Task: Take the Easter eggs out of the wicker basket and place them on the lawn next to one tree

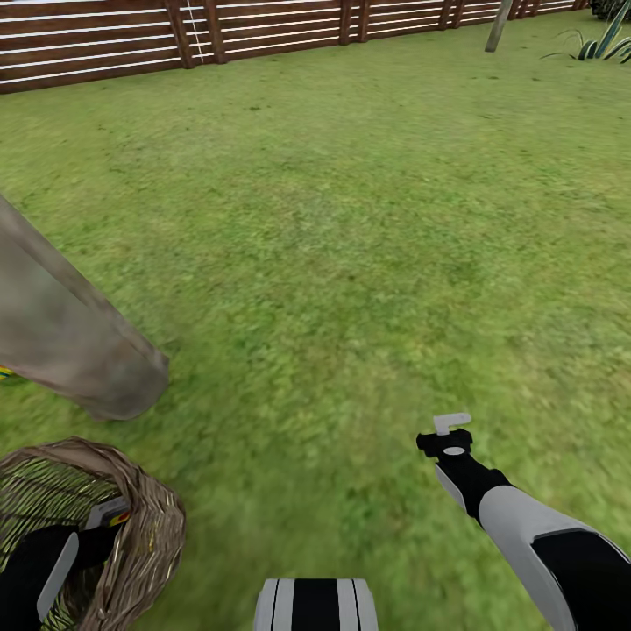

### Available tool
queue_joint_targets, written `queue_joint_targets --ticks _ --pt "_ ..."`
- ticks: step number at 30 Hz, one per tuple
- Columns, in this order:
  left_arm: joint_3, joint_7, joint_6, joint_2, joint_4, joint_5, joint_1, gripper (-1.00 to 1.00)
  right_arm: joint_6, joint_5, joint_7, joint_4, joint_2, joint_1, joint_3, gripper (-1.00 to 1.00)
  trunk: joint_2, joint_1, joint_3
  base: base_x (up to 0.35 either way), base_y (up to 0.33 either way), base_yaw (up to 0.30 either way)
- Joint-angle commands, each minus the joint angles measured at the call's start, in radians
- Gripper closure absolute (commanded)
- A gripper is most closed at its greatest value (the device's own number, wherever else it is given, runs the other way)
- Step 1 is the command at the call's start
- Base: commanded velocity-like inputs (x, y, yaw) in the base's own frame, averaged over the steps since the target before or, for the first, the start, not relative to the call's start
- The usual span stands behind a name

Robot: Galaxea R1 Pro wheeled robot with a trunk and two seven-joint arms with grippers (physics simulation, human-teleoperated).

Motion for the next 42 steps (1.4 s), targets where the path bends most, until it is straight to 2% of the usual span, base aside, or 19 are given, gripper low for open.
queue_joint_targets --ticks 1,3,27,33,42 --pt "0.001 -0.002 0.009 -0.002 0.013 0.031 0.0 1.0 0.001 0.002 -0.004 0.0 0.0 0.0 0.005 -1.0 0.0 0.0 -0.001 0.0 0.0 0.0" --pt "0.001 -0.002 0.009 -0.002 0.013 0.031 0.0 1.0 0.001 0.001 -0.004 0.0 0.0 0.0 0.006 -1.0 0.0 0.0 -0.001 0.0 0.0 0.0" --pt "0.001 0.0 0.012 -0.001 0.013 0.03 0.0 1.0 0.003 0.003 -0.002 0.004 0.004 0.0 0.007 -1.0 0.005 -0.011 0.092 0.0 0.0 0.0" --pt "0.002 -0.001 0.014 -0.001 0.016 0.031 0.0 1.0 0.003 0.002 -0.002 0.004 0.007 0.0 0.007 -1.0 0.007 -0.013 0.115 -0.202 0.036 0.0" --pt "0.002 -0.001 0.013 -0.002 0.016 0.031 0.0 1.0 0.003 0.002 -0.002 0.004 0.011 0.0 0.007 -1.0 0.009 -0.017 0.15 -0.007 0.002 0.0"
